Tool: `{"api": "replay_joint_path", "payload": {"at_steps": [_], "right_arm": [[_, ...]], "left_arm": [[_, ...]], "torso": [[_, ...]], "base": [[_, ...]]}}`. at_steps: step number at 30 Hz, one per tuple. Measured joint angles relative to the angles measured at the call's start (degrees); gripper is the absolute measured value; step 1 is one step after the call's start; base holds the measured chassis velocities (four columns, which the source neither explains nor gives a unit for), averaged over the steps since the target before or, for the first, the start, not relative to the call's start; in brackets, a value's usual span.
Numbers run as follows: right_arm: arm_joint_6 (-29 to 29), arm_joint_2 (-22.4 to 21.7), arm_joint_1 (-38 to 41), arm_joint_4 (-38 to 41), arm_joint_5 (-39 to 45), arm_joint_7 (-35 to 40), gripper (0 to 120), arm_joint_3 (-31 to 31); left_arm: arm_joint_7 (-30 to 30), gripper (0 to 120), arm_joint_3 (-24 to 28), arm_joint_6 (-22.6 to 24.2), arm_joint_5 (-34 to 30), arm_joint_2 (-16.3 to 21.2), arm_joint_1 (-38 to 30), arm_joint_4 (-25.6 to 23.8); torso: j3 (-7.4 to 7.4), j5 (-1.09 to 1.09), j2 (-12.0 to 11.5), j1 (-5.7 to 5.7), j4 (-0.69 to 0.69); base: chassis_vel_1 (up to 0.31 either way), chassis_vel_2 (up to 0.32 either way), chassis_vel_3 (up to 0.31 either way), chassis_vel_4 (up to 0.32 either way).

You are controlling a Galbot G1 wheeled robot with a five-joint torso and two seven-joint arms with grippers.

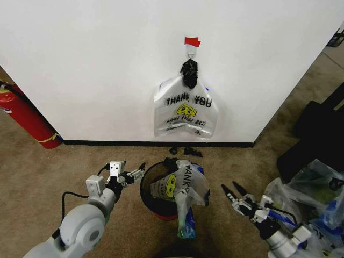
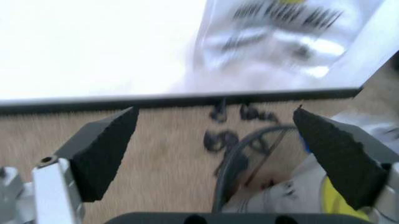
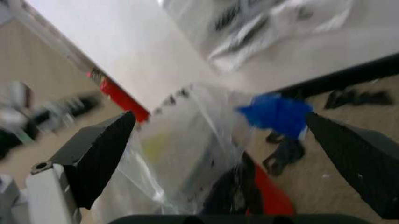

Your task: Pick up the garbage bag from the wall and place it over the trash bin.

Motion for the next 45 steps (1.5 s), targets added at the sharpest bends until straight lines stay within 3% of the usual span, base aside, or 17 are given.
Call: {"api": "replay_joint_path", "payload": {"at_steps": [2, 4, 14, 28, 45], "right_arm": [[-0.4, 0.5, 2.0, -1.1, -0.8, 0.0, 100, -1.8], [-1.1, 1.5, 3.2, -1.7, -1.3, -0.1, 100, -2.8], [-3.1, 3.9, 7.2, -4.8, -3.1, -3.4, 100, -7.0], [-4.0, 2.9, 6.2, 5.4, -1.1, -5.6, 100, -6.7], [-6.2, 5.6, 29.0, -5.1, -1.9, 4.8, 100, -24.2]], "left_arm": [[0.4, 100, -0.4, -0.9, 2.6, 0.4, 0.3, -1.6], [0.7, 100, -0.1, -1.2, 3.6, 1.0, -0.3, -2.6], [0.9, 100, 0.9, -1.2, 4.6, 1.5, -0.7, -4.2], [0.9, 100, 1.2, -1.1, 5.0, 0.8, -0.2, -5.3], [1.1, 100, 0.5, 0.5, 5.4, 1.6, 1.0, -7.9]], "torso": [[0.0, 0.0, 0.0, 0.0, 0.04], [0.0, -0.05, 0.0, 0.0, -0.04], [0.0, -0.02, 0.0, 0.0, -0.01], [0.0, -0.03, 0.0, 0.0, -0.02], [0.01, -0.02, 0.0, 0.0, 0.0]], "base": [[0.0, 0.0, 0.0, 0.0], [0.0, 0.0, 0.0, 0.0], [0.0, 0.0, 0.0, 0.0], [0.0, 0.0, 0.0, 0.0], [0.0, 0.0, 0.0, 0.0]]}}
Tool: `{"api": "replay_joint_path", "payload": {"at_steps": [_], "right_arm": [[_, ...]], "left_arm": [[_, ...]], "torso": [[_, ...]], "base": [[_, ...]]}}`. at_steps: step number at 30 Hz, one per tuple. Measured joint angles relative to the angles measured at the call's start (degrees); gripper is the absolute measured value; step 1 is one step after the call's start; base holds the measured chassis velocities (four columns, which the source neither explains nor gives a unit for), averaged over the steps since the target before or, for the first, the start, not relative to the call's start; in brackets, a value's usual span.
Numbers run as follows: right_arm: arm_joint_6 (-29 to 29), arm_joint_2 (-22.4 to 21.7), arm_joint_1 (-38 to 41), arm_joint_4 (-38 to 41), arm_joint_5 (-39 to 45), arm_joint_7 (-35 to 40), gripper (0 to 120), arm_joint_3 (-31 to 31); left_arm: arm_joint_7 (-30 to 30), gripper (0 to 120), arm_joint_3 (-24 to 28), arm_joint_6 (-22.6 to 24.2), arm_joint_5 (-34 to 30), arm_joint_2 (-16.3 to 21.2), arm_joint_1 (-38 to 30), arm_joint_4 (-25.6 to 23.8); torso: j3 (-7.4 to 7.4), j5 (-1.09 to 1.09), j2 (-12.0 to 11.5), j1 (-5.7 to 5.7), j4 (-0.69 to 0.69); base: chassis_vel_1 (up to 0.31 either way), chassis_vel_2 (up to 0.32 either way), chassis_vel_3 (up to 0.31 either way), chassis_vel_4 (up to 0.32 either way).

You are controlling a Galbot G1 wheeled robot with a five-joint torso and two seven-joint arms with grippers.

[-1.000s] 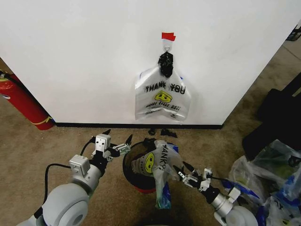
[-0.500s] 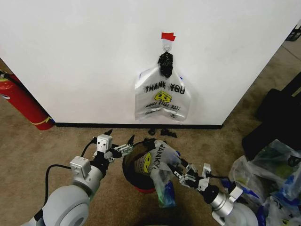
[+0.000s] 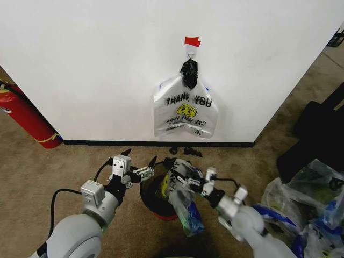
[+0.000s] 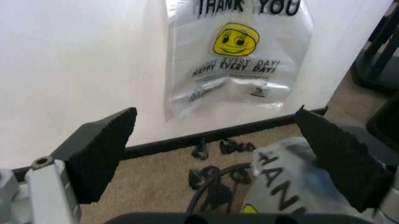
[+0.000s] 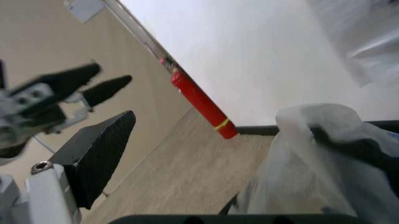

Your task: Pick up the garbage bag from the wall and place it over the trash bin.

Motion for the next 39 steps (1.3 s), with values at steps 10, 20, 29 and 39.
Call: {"api": "replay_joint_path", "payload": {"at_steps": [10, 20, 29, 39], "right_arm": [[-0.8, 1.4, 5.1, -3.8, -2.4, 4.0, 100, -5.9], [2.8, -7.1, -6.2, 8.6, -9.5, 5.7, 100, 3.0], [3.3, -11.0, -14.3, 12.2, -18.0, 2.8, 100, 13.2], [5.6, -11.1, -24.1, 17.8, -17.8, 2.5, 100, 21.4]], "left_arm": [[0.1, 100, 0.5, 0.8, -0.4, 0.4, 0.2, 0.0], [0.1, 100, 1.8, 1.0, -0.4, 0.7, 0.0, 0.0], [0.1, 100, 2.6, 1.2, -0.2, 1.3, 0.1, -1.2], [0.1, 100, 3.3, 1.5, -0.3, 1.9, 0.5, -2.8]], "torso": [[0.0, 0.01, 0.0, 0.0, 0.0], [-0.01, 0.0, 0.0, 0.0, -0.01], [-0.01, 0.01, 0.0, 0.0, 0.0], [-0.02, 0.01, 0.0, -0.01, -0.01]], "base": [[0.0, 0.0, 0.0, 0.0], [0.0, 0.0, 0.0, 0.0], [0.0, 0.0, 0.0, 0.0], [0.0, 0.0, 0.0, 0.0]]}}
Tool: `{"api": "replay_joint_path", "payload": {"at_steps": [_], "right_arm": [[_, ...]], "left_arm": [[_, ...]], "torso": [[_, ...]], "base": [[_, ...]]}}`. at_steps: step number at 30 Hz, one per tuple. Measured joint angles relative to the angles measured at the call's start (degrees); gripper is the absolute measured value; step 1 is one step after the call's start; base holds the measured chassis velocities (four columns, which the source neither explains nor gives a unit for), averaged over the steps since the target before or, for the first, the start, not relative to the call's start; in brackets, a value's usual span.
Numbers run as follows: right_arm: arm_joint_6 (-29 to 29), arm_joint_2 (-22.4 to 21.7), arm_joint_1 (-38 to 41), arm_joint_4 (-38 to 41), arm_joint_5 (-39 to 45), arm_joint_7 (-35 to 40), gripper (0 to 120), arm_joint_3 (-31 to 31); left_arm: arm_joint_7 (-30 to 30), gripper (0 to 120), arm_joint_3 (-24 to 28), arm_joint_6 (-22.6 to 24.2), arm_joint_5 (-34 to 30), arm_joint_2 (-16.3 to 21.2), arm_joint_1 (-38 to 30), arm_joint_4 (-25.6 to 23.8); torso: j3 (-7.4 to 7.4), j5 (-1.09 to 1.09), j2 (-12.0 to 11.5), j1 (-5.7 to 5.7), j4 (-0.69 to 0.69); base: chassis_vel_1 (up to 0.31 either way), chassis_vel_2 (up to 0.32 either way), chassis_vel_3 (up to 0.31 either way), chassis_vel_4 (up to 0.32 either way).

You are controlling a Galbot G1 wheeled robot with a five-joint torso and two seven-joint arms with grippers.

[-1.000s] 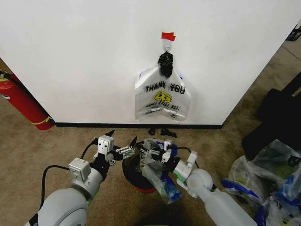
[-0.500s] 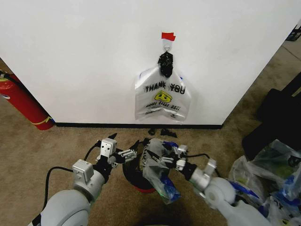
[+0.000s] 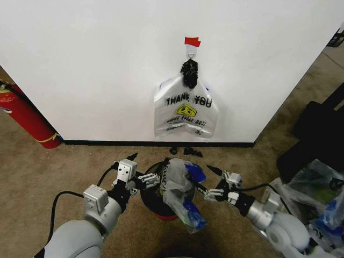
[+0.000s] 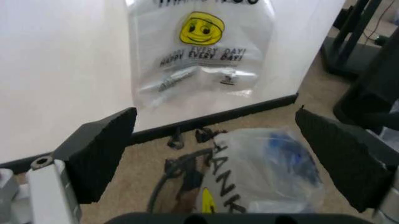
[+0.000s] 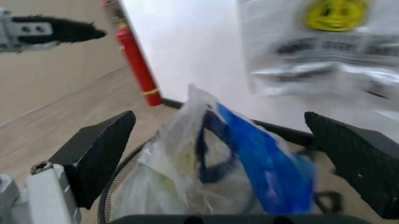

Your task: Pick up the garbage bag from the wall and place it over the trash bin.

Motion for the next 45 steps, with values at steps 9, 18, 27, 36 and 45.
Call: {"api": "replay_joint_path", "payload": {"at_steps": [9, 18, 27, 36, 45], "right_arm": [[-9.8, 4.7, -11.4, 10.1, -6.5, 34.6, 100, 6.3], [-17.8, 9.4, -7.3, 11.6, -2.8, 42.0, 100, -1.9], [-27.3, 14.8, 1.7, 10.8, 7.8, 54.4, 100, -12.6], [-29.8, 17.3, 6.4, 5.3, 12.1, 59.3, 99, -15.1], [-32.2, 18.4, 10.8, 3.1, 15.6, 62.2, 98, -17.0]], "left_arm": [[-0.1, 100, 1.4, 0.0, 0.8, -1.9, 1.3, -0.8], [0.1, 100, 1.4, 0.0, 1.0, -1.7, 1.5, -0.8], [0.6, 100, 1.9, -0.2, 0.8, -0.8, 0.3, -0.4], [0.9, 100, 2.0, -0.2, 0.5, -0.5, -0.4, 0.5], [1.1, 100, 2.0, -0.1, 0.2, -0.4, -0.8, 0.6]], "torso": [[0.0, -0.02, 0.0, 0.0, 0.0], [0.0, -0.02, 0.0, 0.0, 0.0], [0.01, -0.02, 0.0, 0.01, 0.0], [0.01, 0.0, 0.0, 0.01, 0.0], [0.01, -0.01, 0.0, 0.01, 0.0]], "base": [[0.0, 0.0, 0.0, 0.0], [0.0, 0.0, 0.0, 0.0], [0.0, 0.0, 0.0, 0.0], [0.0, 0.0, 0.0, 0.0], [0.0, 0.0, 0.0, 0.0]]}}
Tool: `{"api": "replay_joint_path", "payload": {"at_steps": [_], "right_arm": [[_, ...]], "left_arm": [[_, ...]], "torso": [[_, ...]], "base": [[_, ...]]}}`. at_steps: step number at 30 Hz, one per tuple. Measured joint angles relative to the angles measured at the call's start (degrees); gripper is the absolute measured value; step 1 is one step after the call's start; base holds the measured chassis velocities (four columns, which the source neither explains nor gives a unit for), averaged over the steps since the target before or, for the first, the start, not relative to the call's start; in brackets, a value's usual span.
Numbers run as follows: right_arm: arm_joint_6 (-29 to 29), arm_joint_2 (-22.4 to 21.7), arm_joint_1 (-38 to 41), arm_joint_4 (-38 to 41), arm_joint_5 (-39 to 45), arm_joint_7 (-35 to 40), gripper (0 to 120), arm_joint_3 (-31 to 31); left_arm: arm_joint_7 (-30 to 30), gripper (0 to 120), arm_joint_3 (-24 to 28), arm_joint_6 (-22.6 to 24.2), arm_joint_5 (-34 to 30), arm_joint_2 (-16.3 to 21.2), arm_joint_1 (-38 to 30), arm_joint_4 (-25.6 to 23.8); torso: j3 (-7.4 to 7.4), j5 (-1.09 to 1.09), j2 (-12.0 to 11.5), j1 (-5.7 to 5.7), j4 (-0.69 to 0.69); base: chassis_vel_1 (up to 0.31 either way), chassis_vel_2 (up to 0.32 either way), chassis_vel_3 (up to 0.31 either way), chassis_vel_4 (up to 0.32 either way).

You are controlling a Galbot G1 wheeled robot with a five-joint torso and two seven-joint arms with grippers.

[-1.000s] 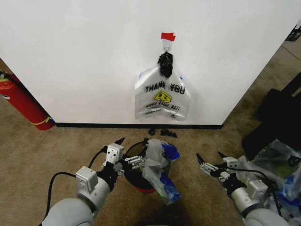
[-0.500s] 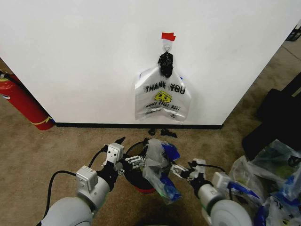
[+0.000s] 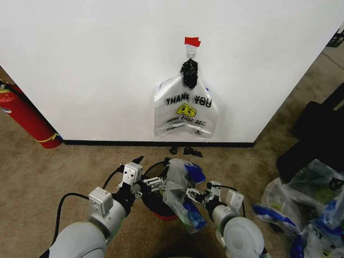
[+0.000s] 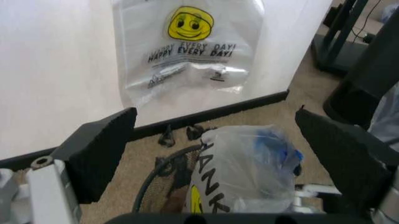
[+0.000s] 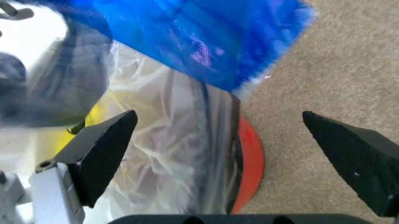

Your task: Pick up the garbage bag from the wall and place it over the trash bin.

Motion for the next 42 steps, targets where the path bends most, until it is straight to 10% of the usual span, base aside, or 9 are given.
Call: {"api": "replay_joint_path", "payload": {"at_steps": [14, 34, 42], "right_arm": [[-4.0, 3.3, 7.1, -5.4, 4.4, 6.0, 84, -2.6], [-3.9, 4.3, 6.4, -5.3, 5.1, 6.7, 7, -2.1], [-1.2, 5.5, 5.8, -5.6, 4.1, 4.5, 0, -1.9]], "left_arm": [[0.1, 100, -0.4, 0.2, -0.9, 0.5, -0.1, -0.2], [-0.1, 100, -0.2, 0.2, -1.4, 0.6, -0.2, 0.1], [-0.2, 100, -0.2, 0.2, -1.3, 0.5, 0.3, -0.3]], "torso": [[0.0, 0.0, 0.0, 0.0, 0.0], [0.0, 0.0, 0.0, 0.0, 0.0], [0.0, -0.01, 0.0, 0.0, -0.01]], "base": [[0.0, 0.0, 0.0, 0.0], [0.0, 0.0, 0.0, 0.0], [0.0, 0.0, 0.0, 0.0]]}}
